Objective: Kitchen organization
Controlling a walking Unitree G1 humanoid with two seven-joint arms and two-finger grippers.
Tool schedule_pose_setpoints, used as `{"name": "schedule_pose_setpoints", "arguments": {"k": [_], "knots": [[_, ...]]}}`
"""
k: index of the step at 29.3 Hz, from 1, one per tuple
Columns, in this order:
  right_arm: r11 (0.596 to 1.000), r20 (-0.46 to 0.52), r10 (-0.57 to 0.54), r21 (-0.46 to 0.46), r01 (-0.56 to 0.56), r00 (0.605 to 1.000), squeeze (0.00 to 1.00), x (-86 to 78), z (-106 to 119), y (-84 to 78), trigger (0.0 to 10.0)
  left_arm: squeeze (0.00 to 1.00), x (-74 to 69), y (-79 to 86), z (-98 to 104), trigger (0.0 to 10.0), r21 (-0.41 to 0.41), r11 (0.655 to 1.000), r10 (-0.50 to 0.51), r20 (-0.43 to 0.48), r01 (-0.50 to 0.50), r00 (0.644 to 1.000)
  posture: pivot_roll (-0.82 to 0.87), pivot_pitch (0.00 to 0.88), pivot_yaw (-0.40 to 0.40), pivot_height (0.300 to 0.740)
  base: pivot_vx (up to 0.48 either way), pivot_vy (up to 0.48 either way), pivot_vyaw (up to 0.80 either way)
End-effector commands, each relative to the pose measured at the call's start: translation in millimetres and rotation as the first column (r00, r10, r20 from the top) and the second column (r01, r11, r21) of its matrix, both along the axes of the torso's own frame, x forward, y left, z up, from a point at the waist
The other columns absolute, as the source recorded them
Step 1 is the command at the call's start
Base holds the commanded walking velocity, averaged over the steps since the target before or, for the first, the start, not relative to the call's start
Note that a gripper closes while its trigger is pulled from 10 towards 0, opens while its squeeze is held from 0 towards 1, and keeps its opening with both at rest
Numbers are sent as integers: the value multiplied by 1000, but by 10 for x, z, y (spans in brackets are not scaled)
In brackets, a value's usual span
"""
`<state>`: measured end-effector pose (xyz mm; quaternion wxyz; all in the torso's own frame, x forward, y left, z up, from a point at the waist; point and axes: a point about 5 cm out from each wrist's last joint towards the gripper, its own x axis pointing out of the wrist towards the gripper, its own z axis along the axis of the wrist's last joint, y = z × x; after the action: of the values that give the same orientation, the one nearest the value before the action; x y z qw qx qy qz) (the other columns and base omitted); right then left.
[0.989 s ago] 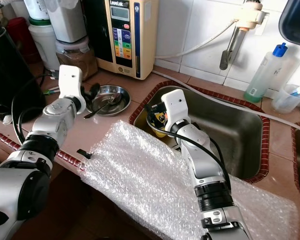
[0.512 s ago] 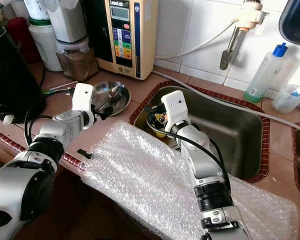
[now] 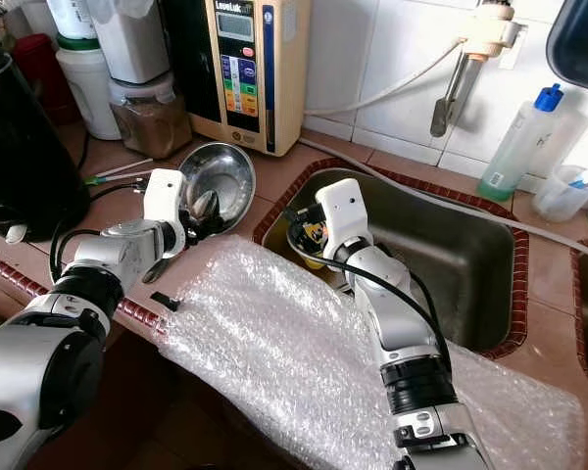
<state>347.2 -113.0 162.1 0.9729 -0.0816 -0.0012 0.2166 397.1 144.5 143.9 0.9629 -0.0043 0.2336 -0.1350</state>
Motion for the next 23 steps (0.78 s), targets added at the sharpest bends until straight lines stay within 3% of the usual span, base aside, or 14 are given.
{"name": "schedule_pose_setpoints", "arguments": {"k": [1,23], "knots": [[1000,12,-6,0,6,1000,0,20,32,-10,10000,0,-14,31,-32,0,-5,1000,8,-24,-8,1000,79,0,11,740,0,0,0],[1000,9,-7,-1,7,1000,0,29,9,-26,10000,0,-5,110,-7,0,13,999,50,-3,-50,999,81,0,6,740,0,0,0]]}}
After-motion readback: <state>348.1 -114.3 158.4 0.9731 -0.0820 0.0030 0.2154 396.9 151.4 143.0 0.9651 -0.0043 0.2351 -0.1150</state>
